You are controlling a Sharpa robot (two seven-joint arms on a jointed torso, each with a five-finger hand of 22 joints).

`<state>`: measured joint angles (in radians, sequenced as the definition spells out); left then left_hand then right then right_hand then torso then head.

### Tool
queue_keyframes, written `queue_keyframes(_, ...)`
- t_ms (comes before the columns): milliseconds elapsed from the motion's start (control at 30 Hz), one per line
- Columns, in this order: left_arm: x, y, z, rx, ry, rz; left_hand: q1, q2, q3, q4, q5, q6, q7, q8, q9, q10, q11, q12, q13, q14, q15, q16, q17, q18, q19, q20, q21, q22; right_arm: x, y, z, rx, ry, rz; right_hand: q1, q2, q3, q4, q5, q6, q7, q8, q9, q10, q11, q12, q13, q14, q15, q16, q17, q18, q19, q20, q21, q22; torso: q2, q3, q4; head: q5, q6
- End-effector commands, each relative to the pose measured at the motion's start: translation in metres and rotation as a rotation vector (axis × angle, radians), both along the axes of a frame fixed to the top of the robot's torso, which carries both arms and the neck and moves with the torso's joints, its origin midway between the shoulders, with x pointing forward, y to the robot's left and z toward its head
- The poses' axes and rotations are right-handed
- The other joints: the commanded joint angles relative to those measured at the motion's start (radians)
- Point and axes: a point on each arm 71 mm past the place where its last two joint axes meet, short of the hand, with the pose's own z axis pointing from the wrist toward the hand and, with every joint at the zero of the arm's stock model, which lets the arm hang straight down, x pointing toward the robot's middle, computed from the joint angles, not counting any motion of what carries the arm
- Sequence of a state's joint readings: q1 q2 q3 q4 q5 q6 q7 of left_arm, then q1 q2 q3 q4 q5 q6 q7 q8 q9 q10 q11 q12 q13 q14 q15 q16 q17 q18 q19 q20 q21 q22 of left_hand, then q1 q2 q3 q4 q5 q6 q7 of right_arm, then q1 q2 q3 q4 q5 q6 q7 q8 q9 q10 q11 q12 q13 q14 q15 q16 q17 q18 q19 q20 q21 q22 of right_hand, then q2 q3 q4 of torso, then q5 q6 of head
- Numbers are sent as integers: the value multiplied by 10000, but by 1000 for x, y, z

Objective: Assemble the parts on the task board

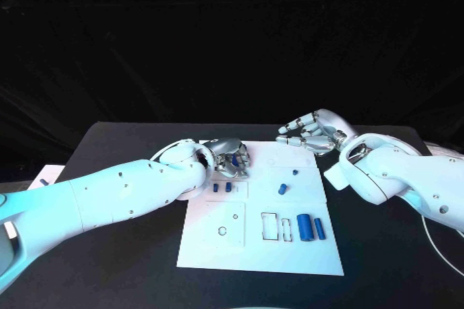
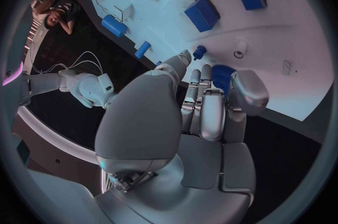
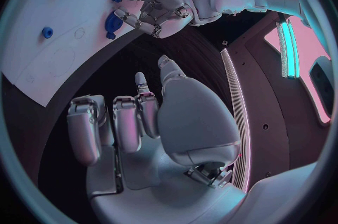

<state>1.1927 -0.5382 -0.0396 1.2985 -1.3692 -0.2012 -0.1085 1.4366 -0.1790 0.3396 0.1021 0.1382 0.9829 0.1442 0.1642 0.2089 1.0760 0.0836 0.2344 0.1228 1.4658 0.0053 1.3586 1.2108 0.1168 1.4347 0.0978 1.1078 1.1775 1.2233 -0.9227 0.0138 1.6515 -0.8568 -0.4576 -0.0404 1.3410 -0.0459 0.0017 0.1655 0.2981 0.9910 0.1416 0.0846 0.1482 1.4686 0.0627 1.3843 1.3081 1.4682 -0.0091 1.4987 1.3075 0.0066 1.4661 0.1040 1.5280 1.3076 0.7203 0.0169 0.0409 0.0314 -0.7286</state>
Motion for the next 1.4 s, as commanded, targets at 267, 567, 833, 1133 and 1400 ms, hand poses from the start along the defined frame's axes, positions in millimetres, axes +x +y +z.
queue_keyframes(267,0,-4,-5,1266,83,40,90,143,255,-55,-11,251,-29,-121,-102,293,-42,-178,-151,314,-118,-32,-224,-238,189,-45,387,342,-1,3,0,-21,-18,191,15,92,-50,-2,59,84,6,-10,17,113,-63,-49,1488,750,-54,-27,1458,166,384,-74,-47,1788,-22,5,11,-4,-26)
queue_keyframes(567,0,-9,-7,1514,128,-25,100,161,371,-75,-14,342,-45,-163,-154,418,-61,-252,-218,317,-140,-55,-310,-250,216,-65,461,414,0,3,0,-20,-15,208,24,102,-53,-9,70,87,5,-11,18,119,-64,-36,1495,753,-55,-23,1465,165,389,-75,-44,1794,-18,1,9,0,-13)
queue_keyframes(833,0,-13,-8,1634,218,-112,92,177,455,-88,-19,436,-65,-184,-189,541,-87,-297,-261,320,-158,-64,-368,-267,241,-83,556,504,-1,4,0,-16,-11,232,28,107,-54,-12,76,88,5,-11,19,123,-64,-30,1498,754,-56,-21,1469,164,392,-75,-43,1797,-14,2,2,-7,-24)
queue_keyframes(1133,1,-15,-12,1967,474,-68,80,211,546,-102,-20,503,-60,-226,-232,673,-101,-345,-295,319,-177,-84,-452,-329,324,-100,846,756,-1,4,0,-15,-6,248,28,107,-54,-12,76,88,5,-11,19,123,-64,-30,1498,754,-56,-21,1469,164,392,-75,-43,1797,-14,7,3,-16,-33)
queue_keyframes(1400,1,-15,-15,2442,784,-41,254,367,963,-316,-11,944,-82,-230,-291,1126,-168,-529,-356,317,-236,-84,-573,-371,371,-150,1082,986,-1,5,0,-22,13,272,28,107,-54,-12,76,88,5,-11,19,123,-64,-30,1498,754,-56,-21,1469,164,392,-75,-43,1797,-21,8,10,-26,-46)
